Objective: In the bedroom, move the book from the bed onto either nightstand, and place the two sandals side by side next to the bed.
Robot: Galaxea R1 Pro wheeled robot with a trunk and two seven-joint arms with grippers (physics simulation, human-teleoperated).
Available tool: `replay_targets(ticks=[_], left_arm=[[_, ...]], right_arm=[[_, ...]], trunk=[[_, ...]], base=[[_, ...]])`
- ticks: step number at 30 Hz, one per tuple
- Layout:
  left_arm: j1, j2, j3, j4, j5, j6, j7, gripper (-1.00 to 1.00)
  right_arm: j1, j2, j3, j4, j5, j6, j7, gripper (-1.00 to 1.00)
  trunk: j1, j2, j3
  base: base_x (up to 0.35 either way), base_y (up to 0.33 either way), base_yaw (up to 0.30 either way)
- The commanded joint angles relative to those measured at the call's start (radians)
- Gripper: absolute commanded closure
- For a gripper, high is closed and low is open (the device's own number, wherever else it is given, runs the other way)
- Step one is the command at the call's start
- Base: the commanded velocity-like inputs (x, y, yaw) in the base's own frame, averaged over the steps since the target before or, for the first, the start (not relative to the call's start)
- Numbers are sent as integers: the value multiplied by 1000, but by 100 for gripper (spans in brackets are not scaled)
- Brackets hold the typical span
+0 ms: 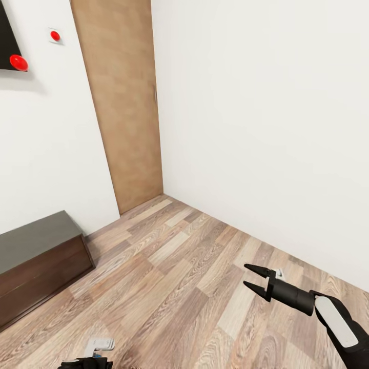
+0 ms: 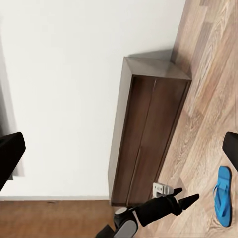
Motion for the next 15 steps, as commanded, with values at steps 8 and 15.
replay_targets(ticks=[8, 15], left_arm=[[0, 1, 8, -5, 0, 4, -5, -100], [0, 6, 14, -8, 0, -30, 17, -100]], right_arm=[[-1, 0, 2, 3, 24, 5, 2, -100], [-1, 1, -3, 3, 135, 5, 4, -100]], trunk=[[3, -2, -28], [3, -2, -28]], base=[[0, 0, 0], [0, 0, 0]])
